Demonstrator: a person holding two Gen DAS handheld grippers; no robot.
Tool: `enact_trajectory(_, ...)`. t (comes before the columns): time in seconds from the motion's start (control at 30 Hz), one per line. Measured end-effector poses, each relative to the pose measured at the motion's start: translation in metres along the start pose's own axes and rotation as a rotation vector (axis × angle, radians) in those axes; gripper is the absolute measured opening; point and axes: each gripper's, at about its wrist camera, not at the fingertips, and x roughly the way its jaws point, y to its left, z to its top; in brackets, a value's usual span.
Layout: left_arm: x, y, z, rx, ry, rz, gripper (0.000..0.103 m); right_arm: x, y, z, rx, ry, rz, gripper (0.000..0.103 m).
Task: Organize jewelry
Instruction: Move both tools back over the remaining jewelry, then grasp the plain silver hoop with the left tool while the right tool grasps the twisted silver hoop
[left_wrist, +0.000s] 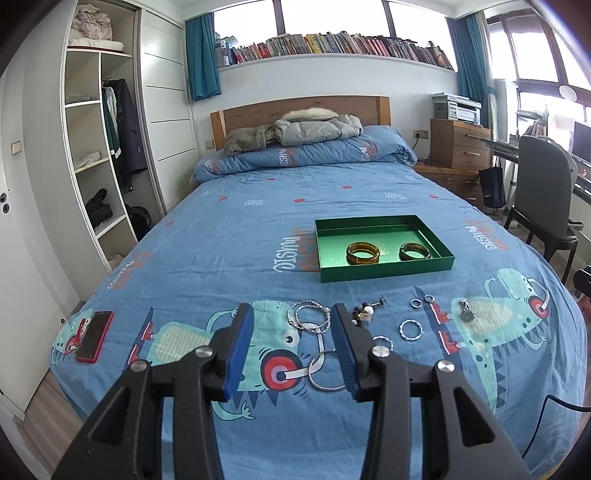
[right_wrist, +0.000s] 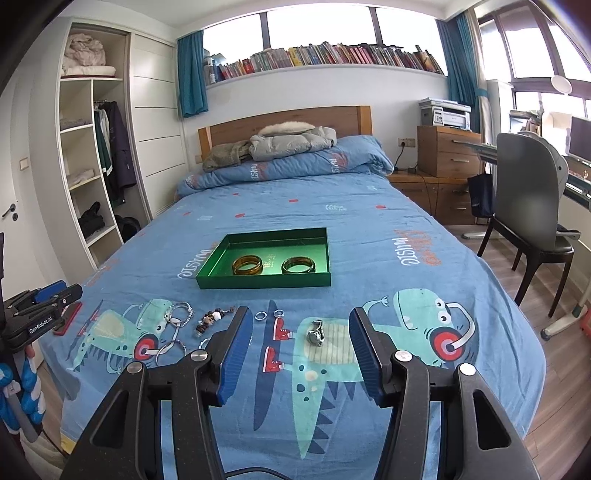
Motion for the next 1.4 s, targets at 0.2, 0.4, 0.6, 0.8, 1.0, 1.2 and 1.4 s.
enact_trajectory(0.2,0.011,-0.007,-0.002,0.022,0.014,0.009,0.041,0.013,-0.004,-0.005,0.015,0.016,0.005,0.055)
enact_trajectory(0.4,0.028,-0.015,-0.004,0.036,0.041,0.003,0.052,0.026,-0.009,-0.009,0.026,0.022,0.009,0.056)
enact_trajectory(0.6,0.046,-0.015,-0.008,0.022,0.064,-0.005,0.052,0.039,-0.015,-0.014,0.035,0.032,0.007,0.058)
enact_trajectory(0.8,0.07,-0.004,-0.019,-0.016,0.113,-0.016,0.052,0.056,-0.018,-0.021,0.044,0.056,0.017,0.058)
enact_trajectory(1.0,0.096,0.002,-0.034,-0.042,0.169,-0.061,0.052,0.081,-0.012,-0.031,0.044,0.108,0.05,0.058)
enact_trajectory(1.2,0.132,0.005,-0.057,-0.06,0.262,-0.103,0.052,0.112,0.011,-0.046,0.018,0.182,0.133,0.053)
enact_trajectory(1.4,0.166,0.011,-0.073,-0.088,0.353,-0.157,0.052,0.154,0.051,-0.068,-0.032,0.285,0.236,0.047)
